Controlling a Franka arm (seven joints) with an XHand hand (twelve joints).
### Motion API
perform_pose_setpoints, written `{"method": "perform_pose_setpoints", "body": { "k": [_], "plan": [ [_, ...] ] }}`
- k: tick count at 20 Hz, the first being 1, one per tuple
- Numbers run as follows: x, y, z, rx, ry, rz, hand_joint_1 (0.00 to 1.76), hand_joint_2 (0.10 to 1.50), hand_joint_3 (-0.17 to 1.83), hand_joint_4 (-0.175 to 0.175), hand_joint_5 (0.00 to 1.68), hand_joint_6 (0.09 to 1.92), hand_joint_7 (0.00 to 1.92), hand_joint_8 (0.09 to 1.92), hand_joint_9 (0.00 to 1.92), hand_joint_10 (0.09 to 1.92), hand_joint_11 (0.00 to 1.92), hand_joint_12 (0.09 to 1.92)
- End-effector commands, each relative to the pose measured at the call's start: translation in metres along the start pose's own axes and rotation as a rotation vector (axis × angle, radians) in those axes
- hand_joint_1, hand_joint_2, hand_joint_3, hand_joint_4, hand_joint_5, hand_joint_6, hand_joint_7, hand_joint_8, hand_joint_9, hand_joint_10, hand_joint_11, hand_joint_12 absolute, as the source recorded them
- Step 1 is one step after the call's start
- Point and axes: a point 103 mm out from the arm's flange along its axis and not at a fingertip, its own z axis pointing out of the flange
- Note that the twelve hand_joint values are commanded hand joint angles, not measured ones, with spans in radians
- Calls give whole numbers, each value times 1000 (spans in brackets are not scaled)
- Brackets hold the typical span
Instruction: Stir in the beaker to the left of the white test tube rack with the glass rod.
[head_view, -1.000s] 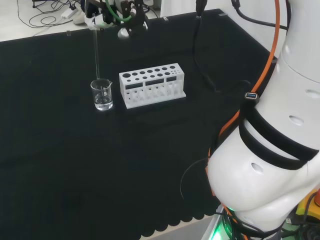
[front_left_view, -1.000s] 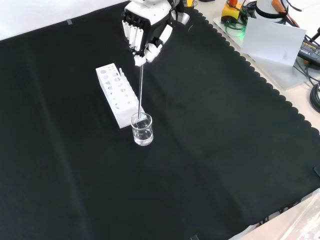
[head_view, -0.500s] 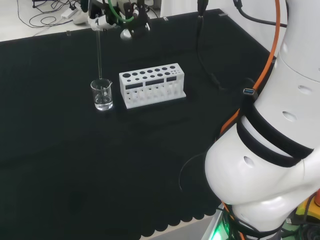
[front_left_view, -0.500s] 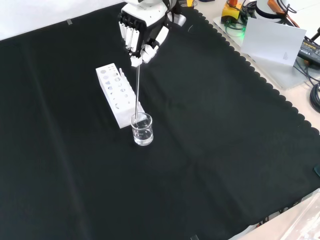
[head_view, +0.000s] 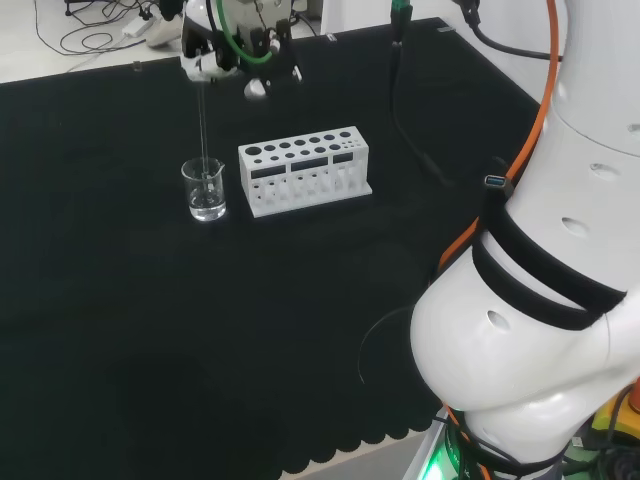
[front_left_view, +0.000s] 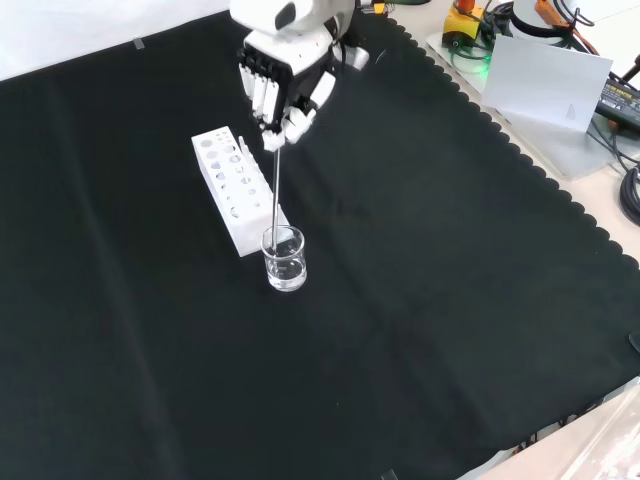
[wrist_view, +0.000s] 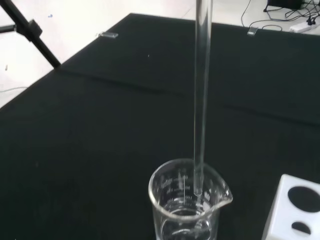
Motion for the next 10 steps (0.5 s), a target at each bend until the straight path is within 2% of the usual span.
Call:
{"method": "perform_pose_setpoints", "body": {
  "k": [1,10],
  "plan": [
    [5,3,24,17,-10,-18,1313,1097,-175,-175,1275,233,1237,891,1600,838,1603,740],
    [-1,4,33,54,-26,-8,1313,1097,-175,-175,1275,232,1237,891,1601,838,1602,741]
  ]
}}
